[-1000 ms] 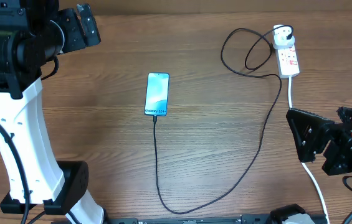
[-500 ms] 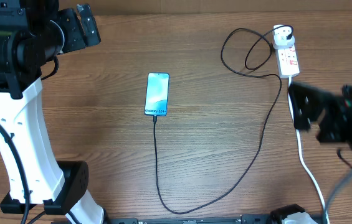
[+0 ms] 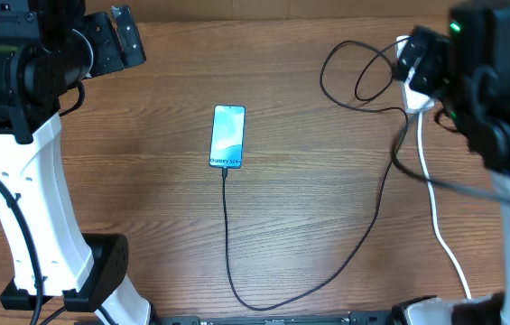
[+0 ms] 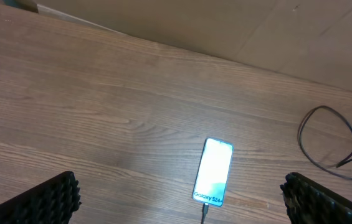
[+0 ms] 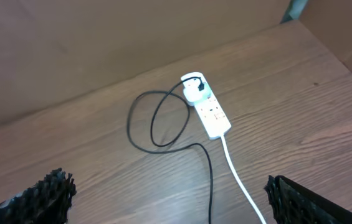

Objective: Plug charger to phone and switch on socket
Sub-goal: 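Move the right gripper over the white power strip beside the plug, then lower the right gripper onto the switch next to the plugged socket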

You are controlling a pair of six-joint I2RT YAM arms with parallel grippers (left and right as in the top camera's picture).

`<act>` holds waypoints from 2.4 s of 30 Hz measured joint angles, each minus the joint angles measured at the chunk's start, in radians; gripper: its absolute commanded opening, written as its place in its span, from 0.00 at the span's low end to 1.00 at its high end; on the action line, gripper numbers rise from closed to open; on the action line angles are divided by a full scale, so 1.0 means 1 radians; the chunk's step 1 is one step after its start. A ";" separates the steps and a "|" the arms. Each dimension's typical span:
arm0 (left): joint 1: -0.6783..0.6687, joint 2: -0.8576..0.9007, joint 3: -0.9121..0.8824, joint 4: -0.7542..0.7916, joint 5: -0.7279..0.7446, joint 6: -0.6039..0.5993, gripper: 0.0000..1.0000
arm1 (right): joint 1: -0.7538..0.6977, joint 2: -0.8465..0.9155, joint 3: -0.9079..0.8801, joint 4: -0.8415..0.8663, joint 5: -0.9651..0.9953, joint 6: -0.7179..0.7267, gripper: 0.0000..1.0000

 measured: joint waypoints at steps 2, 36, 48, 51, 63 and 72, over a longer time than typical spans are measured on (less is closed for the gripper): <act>0.000 0.000 0.000 0.000 0.000 0.000 1.00 | -0.027 0.036 0.000 0.027 -0.013 0.001 0.95; 0.000 0.000 0.000 0.000 -0.001 0.000 1.00 | -0.623 0.721 -0.001 0.295 -0.600 -0.170 0.85; 0.000 0.000 0.000 0.000 -0.001 0.000 1.00 | -0.626 0.778 -0.001 0.408 -0.618 -0.171 0.85; 0.000 0.000 0.000 0.000 -0.001 0.000 1.00 | -0.626 0.778 -0.001 0.425 -0.621 -0.171 0.85; 0.000 0.000 0.000 0.000 -0.001 0.000 1.00 | -0.626 0.850 -0.001 0.468 -0.624 -0.171 0.85; 0.000 0.000 0.000 0.000 0.000 0.000 1.00 | -0.626 0.900 -0.001 0.496 -0.627 -0.171 0.84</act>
